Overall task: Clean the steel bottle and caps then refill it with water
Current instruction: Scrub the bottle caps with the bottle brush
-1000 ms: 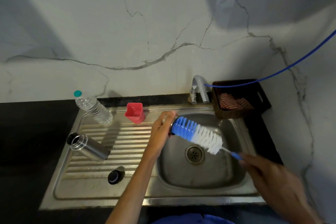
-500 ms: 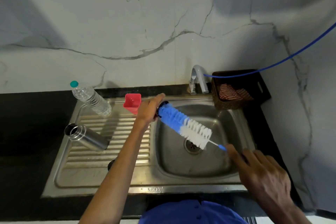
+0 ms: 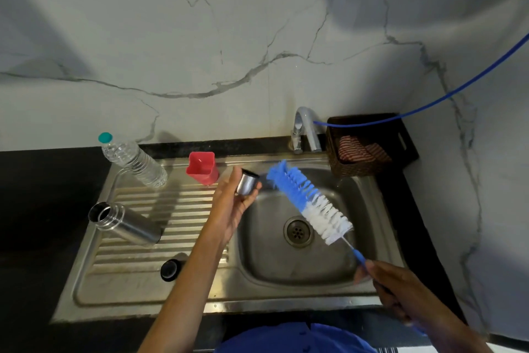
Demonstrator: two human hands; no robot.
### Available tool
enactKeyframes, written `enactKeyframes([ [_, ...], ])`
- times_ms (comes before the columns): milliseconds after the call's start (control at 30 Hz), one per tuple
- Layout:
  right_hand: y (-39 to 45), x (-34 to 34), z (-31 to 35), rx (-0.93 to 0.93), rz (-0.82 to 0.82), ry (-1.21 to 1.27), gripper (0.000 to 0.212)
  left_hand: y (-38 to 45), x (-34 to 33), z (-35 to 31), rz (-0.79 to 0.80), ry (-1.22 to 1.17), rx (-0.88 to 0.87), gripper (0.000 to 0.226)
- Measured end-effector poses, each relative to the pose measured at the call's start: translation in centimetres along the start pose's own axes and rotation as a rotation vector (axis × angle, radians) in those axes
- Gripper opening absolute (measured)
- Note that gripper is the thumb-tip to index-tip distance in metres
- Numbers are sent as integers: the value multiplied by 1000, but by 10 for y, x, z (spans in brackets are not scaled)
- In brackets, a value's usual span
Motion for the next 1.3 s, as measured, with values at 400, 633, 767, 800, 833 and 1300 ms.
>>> enactKeyframes([
  [400, 4, -15, 15, 295, -283, -318, 24, -28, -49, 64, 72, 548, 149, 38],
  [633, 1, -23, 10, 275, -213, -407, 24, -18, -53, 19, -99, 473, -141, 37],
  [767, -2, -20, 9, 256, -237, -475, 18, -19, -50, -3, -251, 847, -446, 56],
  [800, -2, -16, 8, 235, -254, -504, 18, -20, -49, -7, -280, 954, -526, 58],
  [833, -3, -12, 8, 211, -273, -532, 23, -20, -47, -8, -296, 1059, -587, 60],
  [1300, -1, -6, 38, 243, -485, -601, 15, -14, -26, 36, -254, 404, -18, 52],
])
Point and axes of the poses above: each hand's wrist, its own y-axis towards the middle knuckle, its own x-axis out of the back of the hand, z = x × y, the point moved 7 cm from there along y, towards the middle knuckle, and after that the axes turned 10 degrees about x, right-handed, at the moved point
